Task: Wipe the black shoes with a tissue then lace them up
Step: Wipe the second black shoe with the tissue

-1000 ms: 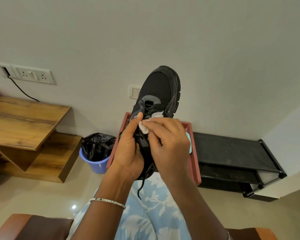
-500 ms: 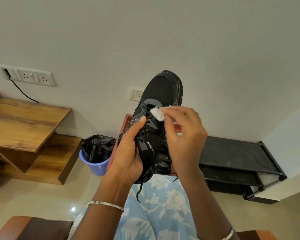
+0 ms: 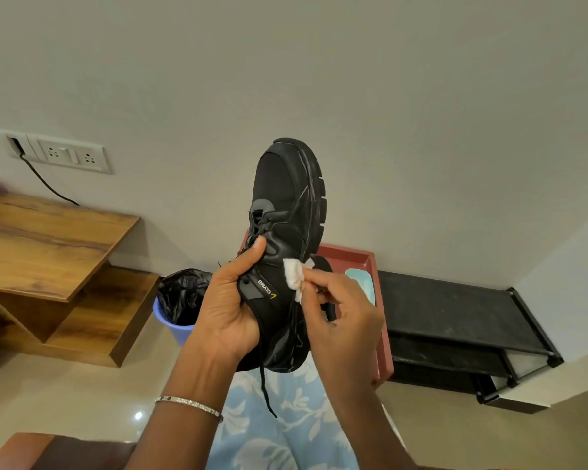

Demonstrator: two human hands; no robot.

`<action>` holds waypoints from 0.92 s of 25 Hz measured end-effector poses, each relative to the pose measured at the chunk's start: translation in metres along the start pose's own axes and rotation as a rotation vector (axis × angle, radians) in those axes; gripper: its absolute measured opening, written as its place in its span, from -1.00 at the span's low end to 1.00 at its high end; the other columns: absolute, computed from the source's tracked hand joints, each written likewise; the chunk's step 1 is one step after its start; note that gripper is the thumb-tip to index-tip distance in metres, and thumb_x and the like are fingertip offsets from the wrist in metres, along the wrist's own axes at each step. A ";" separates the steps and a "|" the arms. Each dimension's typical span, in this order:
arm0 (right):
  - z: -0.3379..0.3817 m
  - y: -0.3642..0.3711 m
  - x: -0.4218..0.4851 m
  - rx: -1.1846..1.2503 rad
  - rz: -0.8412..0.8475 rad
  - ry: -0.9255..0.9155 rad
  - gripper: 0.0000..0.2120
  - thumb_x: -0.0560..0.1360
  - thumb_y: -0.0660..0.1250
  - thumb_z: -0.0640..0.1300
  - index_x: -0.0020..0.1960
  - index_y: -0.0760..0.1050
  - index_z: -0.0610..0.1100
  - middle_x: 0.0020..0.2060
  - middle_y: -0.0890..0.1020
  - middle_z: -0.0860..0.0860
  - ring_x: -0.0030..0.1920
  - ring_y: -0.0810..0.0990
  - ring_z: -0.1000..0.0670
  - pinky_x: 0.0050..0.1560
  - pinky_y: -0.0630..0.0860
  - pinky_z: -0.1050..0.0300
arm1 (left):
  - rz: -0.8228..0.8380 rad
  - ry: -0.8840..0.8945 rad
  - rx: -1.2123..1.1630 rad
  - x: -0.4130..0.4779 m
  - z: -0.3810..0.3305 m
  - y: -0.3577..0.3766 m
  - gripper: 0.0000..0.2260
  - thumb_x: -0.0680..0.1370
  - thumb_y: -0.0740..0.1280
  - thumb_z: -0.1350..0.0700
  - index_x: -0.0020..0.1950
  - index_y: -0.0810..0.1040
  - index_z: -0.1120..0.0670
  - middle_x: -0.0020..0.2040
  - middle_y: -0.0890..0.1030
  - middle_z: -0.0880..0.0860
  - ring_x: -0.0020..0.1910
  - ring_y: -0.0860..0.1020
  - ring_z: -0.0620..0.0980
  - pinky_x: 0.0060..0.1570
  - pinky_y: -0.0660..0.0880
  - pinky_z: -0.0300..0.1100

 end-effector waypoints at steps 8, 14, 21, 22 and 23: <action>0.010 0.002 0.065 -0.023 -0.077 -0.083 -0.90 0.50 0.45 -0.29 0.01 0.68 -0.21 -0.07 0.67 -0.04 -0.09 0.65 0.05 -0.17 0.63 0.14 | 0.077 -0.022 -0.118 0.002 0.008 0.008 -0.74 0.56 0.33 0.12 0.16 0.69 0.22 0.22 0.65 0.22 0.17 0.65 0.18 0.22 0.50 0.23; 0.012 -0.014 0.003 0.030 0.342 0.148 -0.79 0.45 0.50 -0.27 0.06 0.68 -0.09 -0.05 0.66 0.13 -0.02 0.65 0.12 -0.07 0.64 0.24 | 0.033 0.033 -0.130 0.002 -0.009 -0.003 -0.75 0.55 0.34 0.09 0.02 0.73 0.22 0.07 0.71 0.20 0.01 0.71 0.16 0.01 0.63 0.16; 0.022 -0.012 0.064 0.025 0.363 0.206 -0.87 0.43 0.54 -0.23 -0.05 0.72 -0.08 -0.17 0.72 0.12 -0.17 0.68 0.22 -0.14 0.59 0.37 | 0.088 0.009 -0.171 0.003 -0.005 0.004 -0.71 0.61 0.29 0.08 0.20 0.65 0.21 0.14 0.68 0.23 0.07 0.69 0.19 0.09 0.60 0.19; 0.023 -0.009 0.070 0.057 0.276 0.197 -0.87 0.43 0.54 -0.22 -0.02 0.72 -0.10 -0.14 0.73 0.10 -0.16 0.68 0.21 -0.14 0.60 0.36 | 0.100 0.007 -0.174 0.002 -0.004 0.006 -0.71 0.62 0.29 0.07 0.20 0.65 0.22 0.12 0.69 0.23 0.03 0.70 0.18 0.04 0.63 0.17; 0.023 -0.007 0.071 0.086 0.216 0.188 -0.86 0.43 0.55 -0.22 -0.01 0.71 -0.12 -0.12 0.73 0.08 -0.15 0.69 0.20 -0.13 0.61 0.35 | 0.102 0.012 -0.172 0.001 -0.003 0.006 -0.71 0.62 0.29 0.06 0.14 0.68 0.22 0.08 0.70 0.23 0.00 0.70 0.18 0.00 0.65 0.14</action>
Point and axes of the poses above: each hand's wrist, its own x-axis towards the middle knuckle, its own y-axis out of the palm, z = x × y, the point moved 3 cm from there along x, towards the middle knuckle
